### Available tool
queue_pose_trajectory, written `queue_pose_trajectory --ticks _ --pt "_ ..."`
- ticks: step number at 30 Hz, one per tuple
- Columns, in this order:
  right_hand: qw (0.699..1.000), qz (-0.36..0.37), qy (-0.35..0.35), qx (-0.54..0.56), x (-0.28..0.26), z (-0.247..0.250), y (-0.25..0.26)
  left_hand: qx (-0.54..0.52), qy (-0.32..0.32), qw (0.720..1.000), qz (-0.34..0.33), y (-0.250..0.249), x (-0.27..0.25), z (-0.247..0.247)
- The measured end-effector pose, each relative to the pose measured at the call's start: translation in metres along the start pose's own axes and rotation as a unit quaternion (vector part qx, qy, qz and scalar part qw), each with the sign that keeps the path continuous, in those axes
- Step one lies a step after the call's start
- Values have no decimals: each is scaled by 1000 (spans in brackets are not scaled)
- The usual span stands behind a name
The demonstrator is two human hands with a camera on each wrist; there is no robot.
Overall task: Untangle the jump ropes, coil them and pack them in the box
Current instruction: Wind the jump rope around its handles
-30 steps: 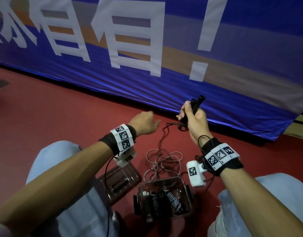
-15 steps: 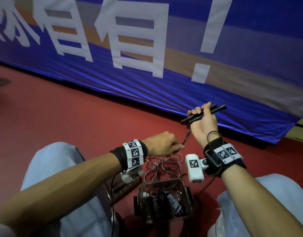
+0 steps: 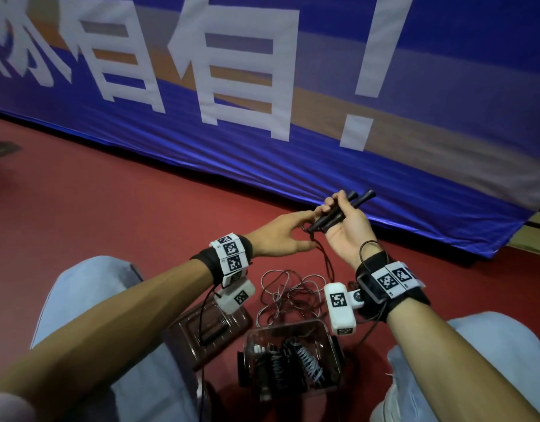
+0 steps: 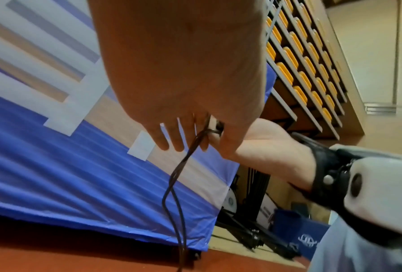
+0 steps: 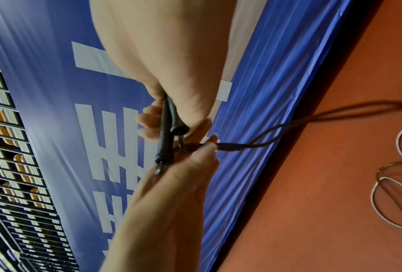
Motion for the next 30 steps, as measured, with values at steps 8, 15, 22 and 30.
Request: queue_pose_trajectory --ticks 8,15,22,30 --pt "998 37 -5 43 1 -2 12 -84 -32 996 22 -19 -4 6" --pt "986 109 -93 80 7 5 25 151 -259 952 -68 -20 -9 14" --pt "996 77 -37 -11 8 6 15 300 -23 954 -22 -17 -7 -11" --pt "998 -60 20 -7 -8 6 15 -80 149 986 11 -23 -8 -18"
Point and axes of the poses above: each hand's wrist, its own x-axis towards the middle knuckle, its own z-axis out of the back of the hand, y = z × x, the point moved 3 cm from there along x, towards the middle knuckle, and after that the axes turned 13 degrees about x, right-handed, at the moved point
